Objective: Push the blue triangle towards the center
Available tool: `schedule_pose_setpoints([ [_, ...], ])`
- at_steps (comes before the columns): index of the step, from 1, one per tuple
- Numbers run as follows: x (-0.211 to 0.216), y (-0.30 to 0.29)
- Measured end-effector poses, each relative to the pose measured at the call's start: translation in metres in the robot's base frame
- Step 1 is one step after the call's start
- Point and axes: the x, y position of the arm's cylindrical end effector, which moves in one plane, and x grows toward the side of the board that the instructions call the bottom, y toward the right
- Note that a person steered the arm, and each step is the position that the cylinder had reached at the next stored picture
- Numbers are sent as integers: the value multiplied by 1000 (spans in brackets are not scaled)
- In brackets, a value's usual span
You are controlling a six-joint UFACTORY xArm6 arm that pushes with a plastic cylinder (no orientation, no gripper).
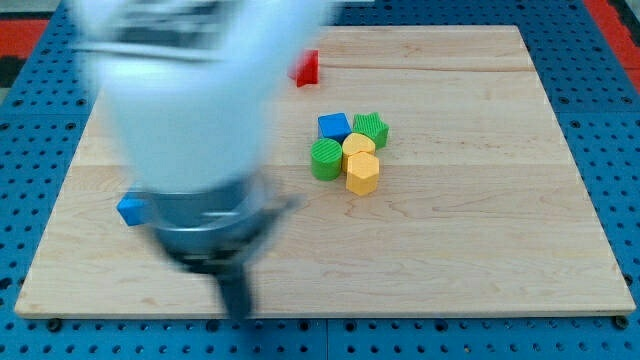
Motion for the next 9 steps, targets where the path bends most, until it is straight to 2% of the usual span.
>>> schedule_pose_setpoints([
  [1, -19, -139],
  [2, -78, -165],
  [3, -131, -164],
  [4, -146, -117],
  [5, -142, -34],
  [6, -135, -37],
  [8, -133, -147],
  [9, -133, -114],
])
